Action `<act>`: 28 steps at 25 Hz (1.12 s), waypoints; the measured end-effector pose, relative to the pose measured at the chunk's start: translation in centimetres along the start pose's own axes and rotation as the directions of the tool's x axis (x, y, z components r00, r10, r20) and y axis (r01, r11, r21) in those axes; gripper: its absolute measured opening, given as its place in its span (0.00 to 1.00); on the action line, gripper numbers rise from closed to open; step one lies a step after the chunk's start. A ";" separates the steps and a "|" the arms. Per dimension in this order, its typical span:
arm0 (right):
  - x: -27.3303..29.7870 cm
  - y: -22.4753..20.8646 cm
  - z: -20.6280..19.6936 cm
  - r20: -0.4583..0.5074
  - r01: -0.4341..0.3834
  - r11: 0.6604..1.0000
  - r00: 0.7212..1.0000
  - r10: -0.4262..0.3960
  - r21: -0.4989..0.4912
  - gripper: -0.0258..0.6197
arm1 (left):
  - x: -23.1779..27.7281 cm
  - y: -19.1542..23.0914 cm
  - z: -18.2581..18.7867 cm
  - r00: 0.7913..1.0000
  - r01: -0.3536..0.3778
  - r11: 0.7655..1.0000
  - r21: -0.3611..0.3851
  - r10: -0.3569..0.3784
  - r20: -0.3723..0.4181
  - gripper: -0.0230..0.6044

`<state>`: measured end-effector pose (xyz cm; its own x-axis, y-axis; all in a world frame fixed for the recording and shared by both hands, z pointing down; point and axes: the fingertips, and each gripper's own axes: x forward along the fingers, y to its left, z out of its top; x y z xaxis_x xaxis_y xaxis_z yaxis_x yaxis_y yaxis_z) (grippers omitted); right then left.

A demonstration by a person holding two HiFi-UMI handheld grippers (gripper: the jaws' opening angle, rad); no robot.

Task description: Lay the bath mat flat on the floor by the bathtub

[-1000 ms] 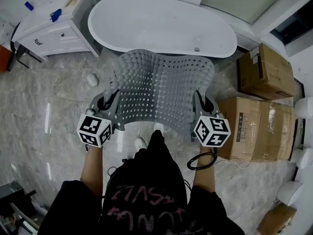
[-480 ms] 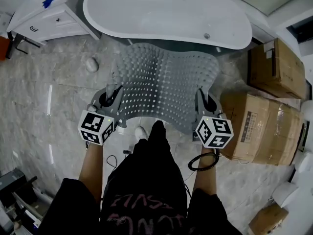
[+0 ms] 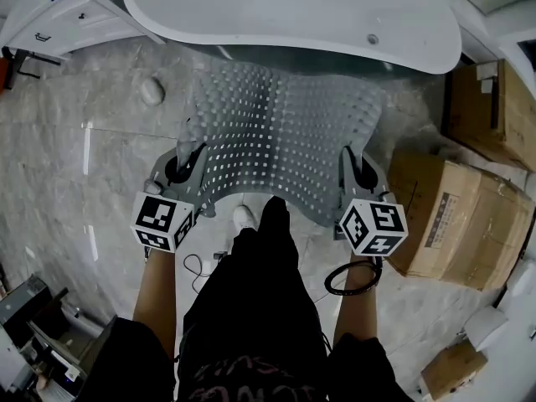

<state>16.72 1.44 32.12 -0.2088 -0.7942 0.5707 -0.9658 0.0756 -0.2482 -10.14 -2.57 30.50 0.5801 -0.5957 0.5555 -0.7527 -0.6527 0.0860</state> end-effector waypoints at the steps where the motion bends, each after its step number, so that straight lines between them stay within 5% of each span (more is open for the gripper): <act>1: 0.7 -0.3 -0.6 -0.008 -0.003 1.000 1.000 0.003 -0.001 0.11 | 0.7 0.0 -0.7 1.000 -0.001 1.000 0.003 0.001 -0.008 0.06; 28: 17.8 -6.5 -21.2 -0.149 -0.058 0.996 0.988 0.048 -0.065 0.11 | 18.2 1.2 -23.3 0.992 0.012 0.985 0.173 0.011 -0.129 0.06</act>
<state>15.98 -0.41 60.46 -0.2755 -0.6908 0.6685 -0.9599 0.1604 -0.2298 -7.70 -3.33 59.96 0.5265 -0.5373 0.6589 -0.6808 -0.7306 -0.0518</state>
